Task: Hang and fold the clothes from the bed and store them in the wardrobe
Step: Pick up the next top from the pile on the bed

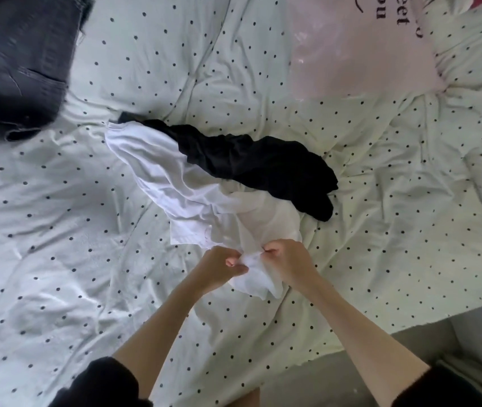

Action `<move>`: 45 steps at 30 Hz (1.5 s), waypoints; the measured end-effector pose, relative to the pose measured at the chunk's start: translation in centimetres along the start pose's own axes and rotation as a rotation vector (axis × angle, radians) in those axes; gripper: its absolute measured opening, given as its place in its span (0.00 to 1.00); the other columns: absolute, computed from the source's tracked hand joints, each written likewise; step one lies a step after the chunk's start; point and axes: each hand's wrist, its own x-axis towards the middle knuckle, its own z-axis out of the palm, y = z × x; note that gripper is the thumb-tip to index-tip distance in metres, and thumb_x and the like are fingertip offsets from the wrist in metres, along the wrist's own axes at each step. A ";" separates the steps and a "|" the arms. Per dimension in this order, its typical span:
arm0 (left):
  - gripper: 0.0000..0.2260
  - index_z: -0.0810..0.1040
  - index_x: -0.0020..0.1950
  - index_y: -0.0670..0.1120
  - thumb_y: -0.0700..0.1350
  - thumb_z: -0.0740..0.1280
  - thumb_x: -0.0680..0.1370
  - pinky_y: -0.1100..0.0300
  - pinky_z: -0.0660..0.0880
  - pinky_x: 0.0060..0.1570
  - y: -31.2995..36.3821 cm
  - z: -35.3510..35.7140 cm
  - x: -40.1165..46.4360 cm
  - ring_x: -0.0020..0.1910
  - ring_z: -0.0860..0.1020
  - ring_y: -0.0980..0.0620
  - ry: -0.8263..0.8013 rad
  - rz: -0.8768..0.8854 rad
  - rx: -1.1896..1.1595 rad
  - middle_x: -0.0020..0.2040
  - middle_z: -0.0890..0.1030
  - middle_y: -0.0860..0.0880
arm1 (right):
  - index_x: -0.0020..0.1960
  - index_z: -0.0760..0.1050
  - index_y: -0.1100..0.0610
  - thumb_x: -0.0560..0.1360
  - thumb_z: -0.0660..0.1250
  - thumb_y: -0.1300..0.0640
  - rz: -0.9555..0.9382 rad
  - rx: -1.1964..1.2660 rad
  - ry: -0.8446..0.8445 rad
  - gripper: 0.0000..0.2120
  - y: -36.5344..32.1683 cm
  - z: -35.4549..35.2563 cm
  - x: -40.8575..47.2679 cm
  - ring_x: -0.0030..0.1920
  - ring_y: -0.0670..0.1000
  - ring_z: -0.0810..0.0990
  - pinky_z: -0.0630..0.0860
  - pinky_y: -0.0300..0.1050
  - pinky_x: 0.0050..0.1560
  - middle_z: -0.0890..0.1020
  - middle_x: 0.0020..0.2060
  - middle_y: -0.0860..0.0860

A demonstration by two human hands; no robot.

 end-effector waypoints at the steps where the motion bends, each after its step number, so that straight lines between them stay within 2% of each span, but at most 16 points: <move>1: 0.06 0.79 0.39 0.51 0.44 0.70 0.75 0.73 0.69 0.39 0.0 0.0 -0.3 0.45 0.78 0.57 -0.023 0.000 0.013 0.39 0.79 0.57 | 0.36 0.76 0.59 0.73 0.62 0.61 0.001 -0.002 -0.017 0.09 0.0 -0.2 -0.1 0.31 0.50 0.71 0.68 0.45 0.34 0.76 0.29 0.53; 3: 0.03 0.81 0.45 0.48 0.46 0.68 0.77 0.70 0.72 0.46 0.1 0.2 -0.7 0.45 0.77 0.58 0.039 0.039 0.051 0.44 0.80 0.54 | 0.39 0.74 0.59 0.76 0.61 0.61 -0.009 0.042 -0.035 0.08 0.2 -0.5 -0.6 0.30 0.47 0.71 0.67 0.36 0.32 0.75 0.28 0.50; 5: 0.07 0.80 0.55 0.45 0.43 0.66 0.78 0.66 0.70 0.55 0.4 0.4 -0.9 0.53 0.75 0.55 0.308 0.131 0.089 0.54 0.79 0.49 | 0.40 0.71 0.58 0.77 0.60 0.61 -0.017 0.075 -0.026 0.07 0.7 -1.3 -1.3 0.28 0.44 0.66 0.64 0.34 0.30 0.70 0.26 0.46; 7: 0.16 0.74 0.64 0.44 0.37 0.66 0.77 0.55 0.68 0.63 0.4 0.0 -0.7 0.64 0.69 0.48 0.547 0.198 0.250 0.65 0.71 0.43 | 0.43 0.73 0.59 0.78 0.59 0.61 -0.035 0.046 -0.002 0.07 1.6 -2.2 -2.1 0.29 0.46 0.68 0.63 0.36 0.30 0.72 0.28 0.48; 10: 0.31 0.58 0.76 0.52 0.37 0.65 0.76 0.47 0.65 0.67 0.2 -0.9 0.2 0.74 0.54 0.43 0.409 0.053 0.533 0.76 0.53 0.45 | 0.46 0.74 0.58 0.79 0.59 0.60 -0.049 0.013 0.095 0.06 3.2 -4.3 -3.5 0.30 0.45 0.70 0.64 0.37 0.32 0.74 0.29 0.47; 13: 0.30 0.60 0.74 0.52 0.33 0.62 0.76 0.49 0.66 0.66 0.1 -0.6 1.3 0.74 0.54 0.42 0.286 -0.011 0.632 0.77 0.50 0.46 | 0.49 0.75 0.57 0.79 0.58 0.59 -0.048 -0.058 0.227 0.07 4.4 -6.6 -4.6 0.31 0.43 0.72 0.64 0.36 0.32 0.73 0.29 0.42; 16: 0.22 0.73 0.64 0.45 0.27 0.59 0.74 0.56 0.72 0.55 0.4 0.3 1.9 0.61 0.71 0.45 0.407 0.057 0.595 0.67 0.68 0.42 | 0.51 0.76 0.58 0.80 0.58 0.60 -0.011 -0.126 0.355 0.08 6.1 -8.7 -5.7 0.35 0.51 0.75 0.66 0.43 0.34 0.75 0.32 0.46; 20: 0.16 0.82 0.47 0.41 0.26 0.59 0.73 0.57 0.73 0.45 0.6 0.5 1.7 0.47 0.78 0.46 0.531 0.072 0.527 0.54 0.78 0.44 | 0.52 0.76 0.59 0.80 0.58 0.58 0.089 -0.145 0.472 0.09 8.5 -10.0 -6.7 0.37 0.54 0.76 0.67 0.44 0.36 0.77 0.33 0.49; 23: 0.11 0.83 0.42 0.37 0.30 0.61 0.74 0.57 0.74 0.47 2.2 1.7 0.6 0.42 0.79 0.46 0.428 0.073 0.374 0.43 0.82 0.43 | 0.56 0.77 0.59 0.80 0.59 0.57 0.203 -0.101 0.442 0.11 9.2 -9.5 -7.1 0.42 0.53 0.76 0.69 0.44 0.42 0.83 0.46 0.54; 25: 0.07 0.84 0.44 0.39 0.33 0.65 0.75 0.71 0.73 0.45 3.5 3.8 -0.6 0.38 0.79 0.55 0.249 0.070 0.270 0.44 0.84 0.45 | 0.59 0.76 0.59 0.80 0.58 0.58 0.241 -0.058 0.394 0.12 8.6 -8.7 -7.3 0.48 0.54 0.76 0.69 0.43 0.47 0.81 0.54 0.55; 27: 0.04 0.83 0.45 0.40 0.35 0.69 0.74 0.77 0.72 0.39 4.5 6.4 -2.4 0.34 0.76 0.63 0.029 0.062 0.181 0.44 0.84 0.47 | 0.63 0.73 0.59 0.79 0.59 0.59 0.199 -0.046 0.381 0.14 7.1 -7.6 -7.5 0.58 0.55 0.75 0.70 0.47 0.56 0.78 0.59 0.56; 30: 0.05 0.84 0.46 0.42 0.35 0.69 0.73 0.72 0.75 0.44 4.4 8.3 -4.4 0.36 0.79 0.61 -0.211 0.057 0.107 0.43 0.84 0.49 | 0.64 0.72 0.58 0.79 0.60 0.58 0.084 -0.185 0.405 0.15 4.5 -5.9 -7.4 0.61 0.56 0.71 0.68 0.52 0.60 0.75 0.60 0.55; 32: 0.07 0.83 0.49 0.42 0.35 0.67 0.75 0.70 0.76 0.44 3.6 7.3 -4.8 0.36 0.80 0.59 -0.243 0.034 0.040 0.45 0.84 0.48 | 0.63 0.73 0.57 0.79 0.60 0.58 -0.006 -0.273 0.394 0.14 2.9 -4.6 -7.1 0.59 0.55 0.72 0.68 0.49 0.59 0.76 0.57 0.54; 36: 0.15 0.80 0.54 0.42 0.31 0.58 0.76 0.64 0.77 0.48 -0.2 3.7 -4.6 0.44 0.81 0.53 -0.031 -0.062 -0.050 0.51 0.83 0.45 | 0.62 0.73 0.58 0.80 0.58 0.55 -0.091 -0.295 0.207 0.14 0.6 -1.2 -5.8 0.56 0.54 0.75 0.71 0.48 0.56 0.77 0.54 0.54; 40: 0.16 0.76 0.62 0.41 0.32 0.60 0.77 0.56 0.73 0.59 -6.1 0.3 -3.9 0.57 0.78 0.46 0.296 -0.131 0.046 0.61 0.78 0.44 | 0.66 0.69 0.56 0.79 0.58 0.46 -0.084 -0.387 0.092 0.20 -0.4 3.1 -4.9 0.60 0.52 0.74 0.70 0.46 0.59 0.75 0.61 0.52; 45: 0.24 0.65 0.70 0.40 0.32 0.63 0.75 0.46 0.70 0.63 -11.4 -3.4 -1.7 0.62 0.73 0.43 0.573 -0.301 -0.205 0.65 0.71 0.42 | 0.68 0.67 0.55 0.80 0.57 0.51 -0.340 -0.537 0.082 0.18 -1.7 7.0 -3.8 0.61 0.53 0.71 0.68 0.45 0.58 0.73 0.61 0.52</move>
